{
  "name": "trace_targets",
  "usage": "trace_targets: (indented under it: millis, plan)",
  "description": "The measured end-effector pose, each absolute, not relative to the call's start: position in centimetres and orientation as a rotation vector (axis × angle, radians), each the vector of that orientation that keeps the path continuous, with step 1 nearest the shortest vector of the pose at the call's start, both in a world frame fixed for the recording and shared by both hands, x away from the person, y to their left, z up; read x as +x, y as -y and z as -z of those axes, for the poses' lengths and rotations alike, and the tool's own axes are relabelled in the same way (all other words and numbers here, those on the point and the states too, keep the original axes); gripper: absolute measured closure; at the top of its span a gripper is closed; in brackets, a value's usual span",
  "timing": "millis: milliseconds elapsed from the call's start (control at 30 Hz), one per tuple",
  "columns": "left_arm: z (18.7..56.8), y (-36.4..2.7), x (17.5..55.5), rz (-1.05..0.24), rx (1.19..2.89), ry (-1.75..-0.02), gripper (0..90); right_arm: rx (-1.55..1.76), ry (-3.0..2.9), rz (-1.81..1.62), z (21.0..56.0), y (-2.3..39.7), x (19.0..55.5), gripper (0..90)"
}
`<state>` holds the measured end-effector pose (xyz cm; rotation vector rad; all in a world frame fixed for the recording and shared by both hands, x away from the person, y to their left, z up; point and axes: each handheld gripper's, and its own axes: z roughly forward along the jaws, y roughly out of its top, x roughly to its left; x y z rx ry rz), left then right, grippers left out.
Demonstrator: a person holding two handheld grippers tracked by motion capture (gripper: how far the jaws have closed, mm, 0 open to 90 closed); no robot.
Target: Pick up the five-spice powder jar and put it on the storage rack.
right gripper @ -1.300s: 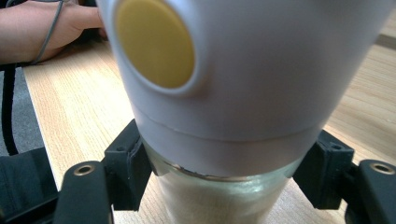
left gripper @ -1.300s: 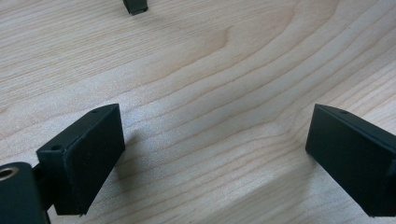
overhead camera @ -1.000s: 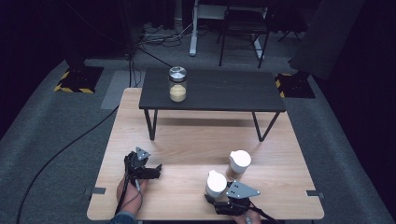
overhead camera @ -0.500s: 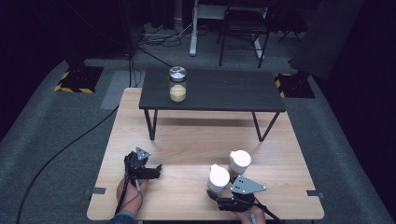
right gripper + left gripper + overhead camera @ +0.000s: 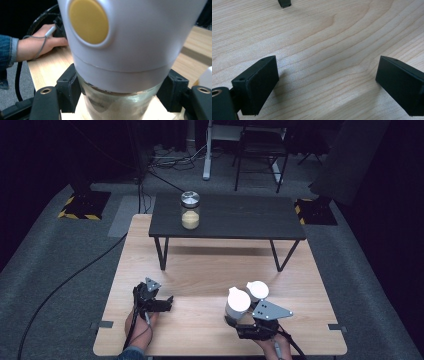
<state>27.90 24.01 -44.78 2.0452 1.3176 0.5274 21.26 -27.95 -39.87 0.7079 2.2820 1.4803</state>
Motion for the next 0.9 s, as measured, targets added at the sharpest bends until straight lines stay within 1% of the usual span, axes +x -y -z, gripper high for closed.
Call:
trace_targets:
  millis: [600,900]
  plan:
    - [44.8,-23.9,28.0,-0.528,2.047,-1.321,3.7,0.693,-2.232,-1.516,34.4,28.7,22.8,30.2]
    - [44.8,-23.9,28.0,-0.528,2.049,-1.319,3.7,0.701,-2.234,-1.530,31.4,28.8,24.7,30.2]
